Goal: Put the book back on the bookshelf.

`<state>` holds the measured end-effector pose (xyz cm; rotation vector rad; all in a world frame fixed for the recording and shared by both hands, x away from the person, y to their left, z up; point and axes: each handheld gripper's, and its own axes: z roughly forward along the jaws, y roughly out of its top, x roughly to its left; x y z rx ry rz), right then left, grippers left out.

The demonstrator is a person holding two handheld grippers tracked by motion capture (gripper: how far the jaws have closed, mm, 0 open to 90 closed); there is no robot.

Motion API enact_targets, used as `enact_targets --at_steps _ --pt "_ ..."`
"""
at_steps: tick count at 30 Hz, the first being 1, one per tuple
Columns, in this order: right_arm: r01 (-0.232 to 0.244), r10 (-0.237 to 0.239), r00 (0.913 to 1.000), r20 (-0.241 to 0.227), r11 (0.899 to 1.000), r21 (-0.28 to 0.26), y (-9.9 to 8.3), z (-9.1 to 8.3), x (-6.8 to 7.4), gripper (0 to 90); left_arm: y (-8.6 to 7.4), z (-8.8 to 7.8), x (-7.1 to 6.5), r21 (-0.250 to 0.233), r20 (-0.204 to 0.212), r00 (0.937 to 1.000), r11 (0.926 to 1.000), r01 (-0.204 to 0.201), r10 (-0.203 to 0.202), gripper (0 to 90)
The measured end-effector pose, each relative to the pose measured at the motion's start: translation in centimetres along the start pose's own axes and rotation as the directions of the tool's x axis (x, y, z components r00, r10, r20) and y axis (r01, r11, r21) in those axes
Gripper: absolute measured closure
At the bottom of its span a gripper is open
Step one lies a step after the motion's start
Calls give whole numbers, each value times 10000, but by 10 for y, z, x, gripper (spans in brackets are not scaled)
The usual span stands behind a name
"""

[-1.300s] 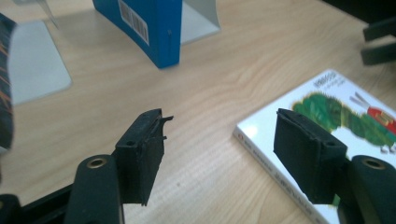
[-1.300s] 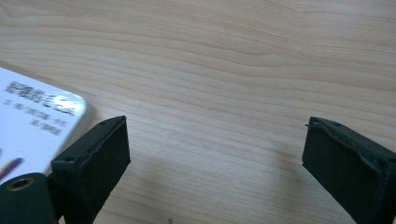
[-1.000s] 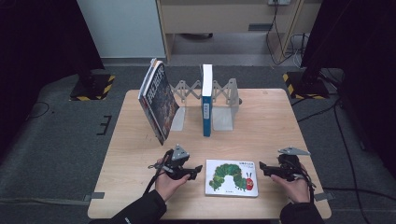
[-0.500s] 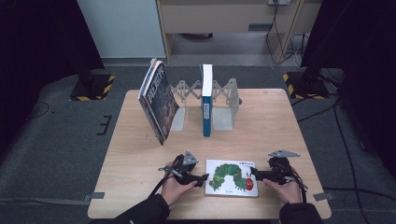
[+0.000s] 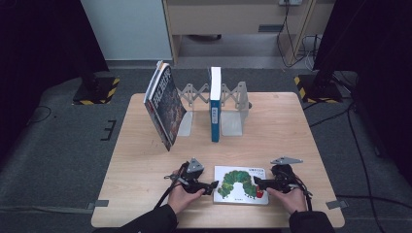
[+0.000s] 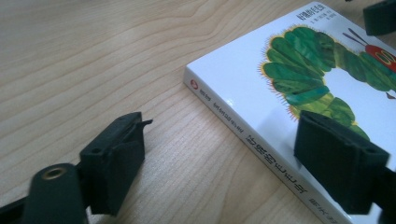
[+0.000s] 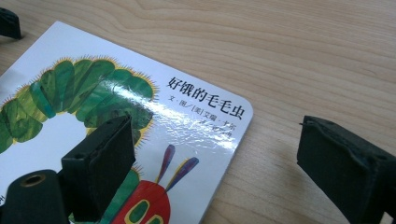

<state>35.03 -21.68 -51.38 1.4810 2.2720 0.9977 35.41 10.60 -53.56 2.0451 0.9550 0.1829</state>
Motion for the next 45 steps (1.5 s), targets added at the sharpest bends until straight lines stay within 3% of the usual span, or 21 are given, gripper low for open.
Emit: enact_targets --at_steps 13,18,21,30,33,36,45 --pt "-43 45 9996 -295 10000 49 -2 5 2 182 1 1 1 69 -109 9999 10000 -3 4 95" --pt "-43 49 9990 -450 9999 139 -3 7 4 239 1 3 -2 263 -126 9997 9994 -221 225 19" --pt "-130 150 9972 -729 9995 282 -3 8 4 276 1 3 -1 257 -80 9998 9995 -203 206 17" --pt "-434 446 9962 -746 9989 173 -2 7 2 318 1 3 -1 250 -52 9998 9995 -175 177 19" --pt "-477 478 9952 -856 9989 33 -2 5 0 321 1 1 -2 221 33 10000 9997 -84 83 46" --pt "-737 703 9917 -1079 9969 -286 -1 2 -1 329 2 -1 -4 286 175 9998 9996 60 -65 141" --pt "-596 506 9901 -1308 9961 -656 5 3 1 328 5 -1 -13 306 673 9975 9993 -229 208 250"
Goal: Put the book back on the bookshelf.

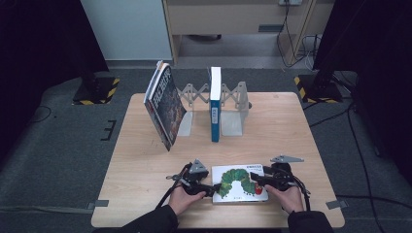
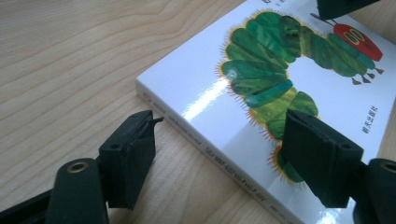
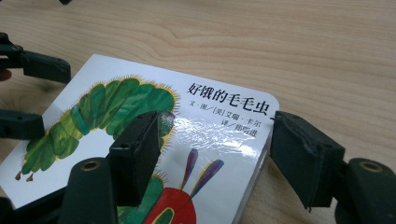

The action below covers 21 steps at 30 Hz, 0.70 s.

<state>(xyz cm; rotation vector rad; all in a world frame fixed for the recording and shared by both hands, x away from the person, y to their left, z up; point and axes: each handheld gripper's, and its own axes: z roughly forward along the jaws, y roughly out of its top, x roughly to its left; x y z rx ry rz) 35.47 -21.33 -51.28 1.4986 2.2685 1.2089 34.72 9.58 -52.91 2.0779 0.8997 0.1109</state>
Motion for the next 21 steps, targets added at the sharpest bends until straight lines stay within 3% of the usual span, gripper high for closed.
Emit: enact_targets --at_steps 4,21 --pt "-60 59 9999 -123 10000 -70 2 1 1 326 0 2 -3 10 243 9997 10000 78 -78 258" --pt "-785 710 9949 -720 9912 -1070 11 -4 0 323 1 6 -2 -313 138 9999 9995 100 -95 194"
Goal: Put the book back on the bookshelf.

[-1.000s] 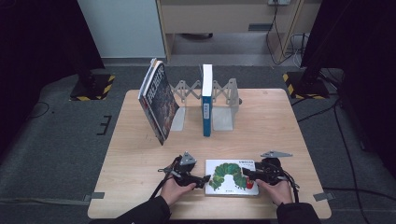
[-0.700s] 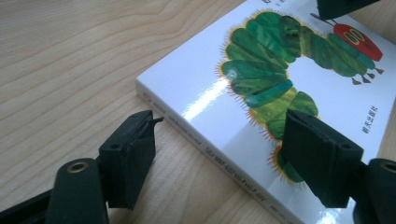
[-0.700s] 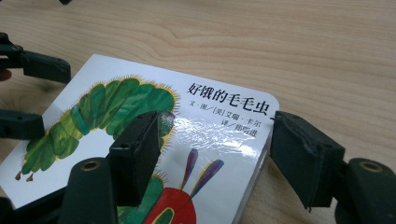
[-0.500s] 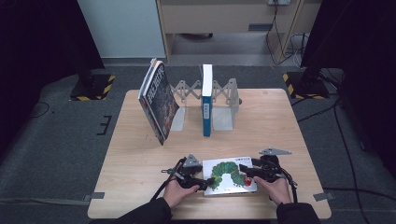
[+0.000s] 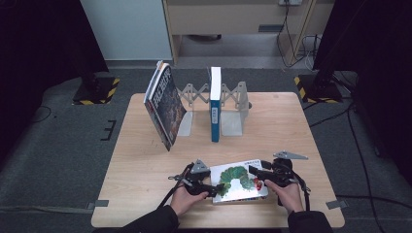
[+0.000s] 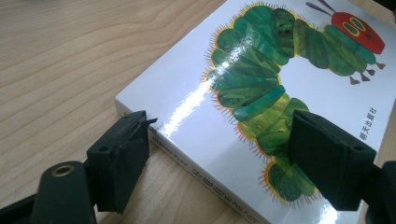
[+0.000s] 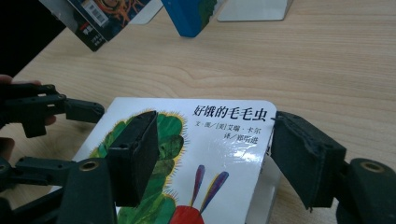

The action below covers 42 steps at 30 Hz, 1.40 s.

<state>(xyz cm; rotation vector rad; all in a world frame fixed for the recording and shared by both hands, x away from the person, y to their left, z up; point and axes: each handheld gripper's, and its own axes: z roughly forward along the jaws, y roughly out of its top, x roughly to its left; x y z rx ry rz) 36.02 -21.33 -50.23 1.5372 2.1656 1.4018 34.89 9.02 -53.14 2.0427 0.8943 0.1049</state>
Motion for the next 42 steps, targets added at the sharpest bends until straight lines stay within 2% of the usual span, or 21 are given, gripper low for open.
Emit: enact_targets --at_steps 9,13,21,26,29,34,39,42 --pt "-131 129 9998 -125 9997 -201 1 -1 0 306 2 2 1 -65 -139 9999 10000 -11 10 183" --pt "-58 58 10000 -53 10000 2 -1 -2 2 290 2 3 0 -70 -182 9998 9999 -81 79 182" --pt "-346 351 9992 -200 9991 260 -5 -5 1 295 1 3 0 -94 -226 9996 9998 -150 148 181" --pt "-145 140 9999 82 9974 706 -6 1 0 293 1 5 0 -94 -387 9989 9996 -259 255 183" --pt "-6 -12 9997 227 9967 811 -6 4 0 293 1 6 1 -196 -478 9987 9997 -168 158 184" --pt "-42 21 9996 295 9973 738 -3 8 -5 296 3 9 2 -274 -539 9985 9996 -32 17 184" --pt "-134 101 9993 364 9956 927 -1 12 -9 291 5 11 3 -271 -613 9981 9996 -110 94 199" --pt "30 -83 9990 433 9928 1199 -3 15 -10 280 5 10 3 -170 -655 9976 9995 -251 239 219"
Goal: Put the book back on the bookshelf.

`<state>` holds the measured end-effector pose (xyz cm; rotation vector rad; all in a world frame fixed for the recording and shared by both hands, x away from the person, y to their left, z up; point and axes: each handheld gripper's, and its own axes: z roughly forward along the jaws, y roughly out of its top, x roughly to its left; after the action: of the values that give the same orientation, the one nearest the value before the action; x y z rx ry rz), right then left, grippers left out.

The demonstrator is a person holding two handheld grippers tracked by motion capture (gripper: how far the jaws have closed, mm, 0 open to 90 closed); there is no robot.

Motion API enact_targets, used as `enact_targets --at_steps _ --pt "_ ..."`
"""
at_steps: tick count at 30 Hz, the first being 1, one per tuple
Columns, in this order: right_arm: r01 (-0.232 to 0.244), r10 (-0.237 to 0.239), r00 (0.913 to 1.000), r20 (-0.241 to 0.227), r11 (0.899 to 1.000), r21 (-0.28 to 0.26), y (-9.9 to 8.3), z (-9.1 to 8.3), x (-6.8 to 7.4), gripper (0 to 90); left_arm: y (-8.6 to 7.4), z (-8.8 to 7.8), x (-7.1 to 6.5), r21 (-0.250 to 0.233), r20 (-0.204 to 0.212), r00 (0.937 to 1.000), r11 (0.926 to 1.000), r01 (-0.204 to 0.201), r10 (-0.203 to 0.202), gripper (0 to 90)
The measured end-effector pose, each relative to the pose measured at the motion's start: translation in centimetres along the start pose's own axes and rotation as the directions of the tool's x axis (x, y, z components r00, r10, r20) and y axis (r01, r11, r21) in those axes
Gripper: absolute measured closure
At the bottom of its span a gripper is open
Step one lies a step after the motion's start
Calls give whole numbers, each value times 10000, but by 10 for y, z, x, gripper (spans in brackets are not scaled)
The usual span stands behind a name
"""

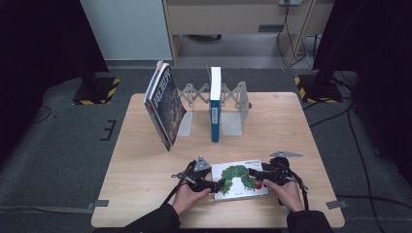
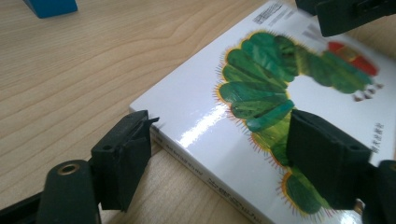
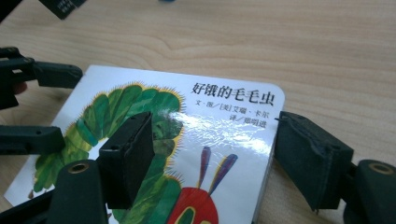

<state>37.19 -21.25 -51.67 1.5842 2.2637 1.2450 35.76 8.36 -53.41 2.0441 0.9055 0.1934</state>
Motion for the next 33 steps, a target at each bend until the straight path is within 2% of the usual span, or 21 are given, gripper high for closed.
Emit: enact_targets --at_steps 5,11,14,17,23,26,33 --pt "32 -38 9996 280 9998 208 -4 -1 -2 258 -2 -8 0 261 -120 9996 9993 -269 272 205" --pt "-62 60 10000 44 9990 450 -8 -2 0 263 -5 -13 1 541 -2 10000 9985 -49 49 176" --pt "-171 181 9996 -204 9986 507 -8 -2 0 264 -5 -12 1 554 90 10000 9985 -10 5 162" --pt "-252 264 9993 -254 9986 462 -8 -3 0 265 -7 -10 0 527 226 9997 9986 15 -26 133" --pt "-238 243 9990 -372 9996 136 -7 -7 1 255 -9 -8 -1 337 370 9993 9994 -64 51 106" --pt "-468 464 9974 -556 9989 -62 -6 -11 1 257 -9 -8 -2 341 484 9988 9994 -56 39 107" --pt "-477 409 9948 -933 9962 -722 0 -18 2 261 -8 -6 -5 334 876 9961 9994 -63 34 107"
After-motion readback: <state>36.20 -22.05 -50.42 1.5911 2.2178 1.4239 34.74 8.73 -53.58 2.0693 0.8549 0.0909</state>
